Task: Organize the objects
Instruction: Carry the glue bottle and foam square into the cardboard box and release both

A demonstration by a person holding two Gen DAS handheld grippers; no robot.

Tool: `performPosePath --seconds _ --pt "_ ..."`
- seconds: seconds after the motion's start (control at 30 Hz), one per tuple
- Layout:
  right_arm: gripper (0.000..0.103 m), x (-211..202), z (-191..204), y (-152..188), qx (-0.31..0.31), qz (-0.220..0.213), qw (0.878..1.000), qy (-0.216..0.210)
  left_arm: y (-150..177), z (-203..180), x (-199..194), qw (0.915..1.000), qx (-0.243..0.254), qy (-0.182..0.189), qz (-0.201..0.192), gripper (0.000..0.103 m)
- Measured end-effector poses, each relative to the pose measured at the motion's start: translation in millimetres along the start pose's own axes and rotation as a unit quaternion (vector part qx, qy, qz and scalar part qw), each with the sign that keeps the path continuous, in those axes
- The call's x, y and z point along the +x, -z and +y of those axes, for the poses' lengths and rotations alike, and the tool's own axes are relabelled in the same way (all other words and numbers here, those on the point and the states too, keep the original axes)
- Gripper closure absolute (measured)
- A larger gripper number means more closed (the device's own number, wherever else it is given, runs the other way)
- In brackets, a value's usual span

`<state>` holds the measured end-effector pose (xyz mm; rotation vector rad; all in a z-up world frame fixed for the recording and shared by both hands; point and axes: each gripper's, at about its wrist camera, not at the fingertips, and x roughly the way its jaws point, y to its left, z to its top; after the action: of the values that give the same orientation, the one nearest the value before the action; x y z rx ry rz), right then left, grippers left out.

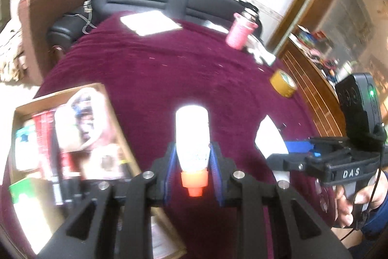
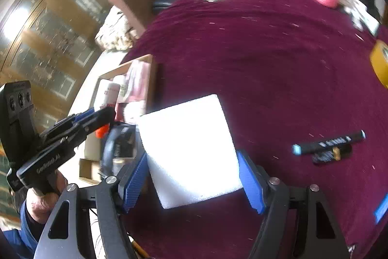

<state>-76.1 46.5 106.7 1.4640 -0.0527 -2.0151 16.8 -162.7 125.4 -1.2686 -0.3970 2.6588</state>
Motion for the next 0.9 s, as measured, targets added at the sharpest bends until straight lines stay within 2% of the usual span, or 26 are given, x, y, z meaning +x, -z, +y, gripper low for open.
performPosePath --seconds 0.23,0.53,0.9 --pt "0.026 26.7 64.0 -25.9 -0.044 0.015 0.999 -0.017 -6.5 72.7 -36.2 0.9978 -0.05 -0.035 -0.024 0.077" --pt "0.026 77.7 132.2 -67.7 -0.07 0.026 0.997 -0.029 -5.0 156.1 -49.4 0.9928 -0.101 -0.063 -0.015 0.077" --pt "0.026 131.4 179.3 -94.0 -0.084 0.05 0.995 -0.004 -0.7 210.1 -37.5 0.9889 -0.124 -0.082 0.01 0.077"
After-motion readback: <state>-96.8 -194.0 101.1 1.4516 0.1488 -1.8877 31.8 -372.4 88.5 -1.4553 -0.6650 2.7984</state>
